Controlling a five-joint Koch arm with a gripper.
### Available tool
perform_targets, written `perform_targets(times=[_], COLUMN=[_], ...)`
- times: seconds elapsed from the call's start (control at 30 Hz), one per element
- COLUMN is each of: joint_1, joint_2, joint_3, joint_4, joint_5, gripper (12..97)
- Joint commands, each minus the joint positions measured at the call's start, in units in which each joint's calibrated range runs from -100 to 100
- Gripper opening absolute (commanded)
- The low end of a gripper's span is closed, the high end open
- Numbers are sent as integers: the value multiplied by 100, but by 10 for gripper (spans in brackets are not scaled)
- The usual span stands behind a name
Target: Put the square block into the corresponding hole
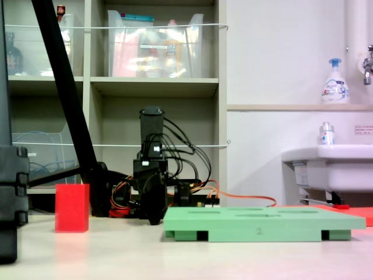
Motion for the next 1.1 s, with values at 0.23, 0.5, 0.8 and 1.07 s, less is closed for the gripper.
perform_targets(times=[0.23, 0.5, 0.8, 1.07], joint_1=[0, 0, 10, 29], joint_2=[-41, -41, -41, -41], joint_3=[-127, -127, -127, -127], joint_4=[-638, -629, -629, -629], joint_5=[-59, -59, -49, -49], gripper=[487, 487, 486, 483])
